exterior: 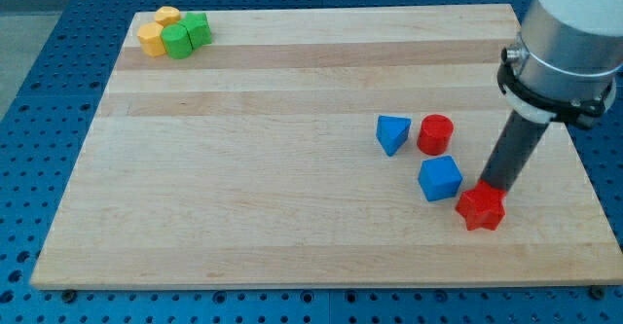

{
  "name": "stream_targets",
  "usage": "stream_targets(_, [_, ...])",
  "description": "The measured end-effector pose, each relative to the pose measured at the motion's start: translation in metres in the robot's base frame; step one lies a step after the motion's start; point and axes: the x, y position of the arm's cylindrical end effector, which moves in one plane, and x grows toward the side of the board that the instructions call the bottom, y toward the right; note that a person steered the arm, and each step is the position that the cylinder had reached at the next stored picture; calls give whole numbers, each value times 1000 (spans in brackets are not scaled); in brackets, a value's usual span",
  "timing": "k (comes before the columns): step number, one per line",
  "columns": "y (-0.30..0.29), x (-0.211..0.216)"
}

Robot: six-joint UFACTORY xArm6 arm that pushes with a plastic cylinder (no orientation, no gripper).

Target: Slide the blue cube left and down a bit

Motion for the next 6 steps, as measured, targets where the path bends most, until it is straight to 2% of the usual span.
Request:
stream_targets(3, [-4,-24])
stream_targets(6, [-62,-34])
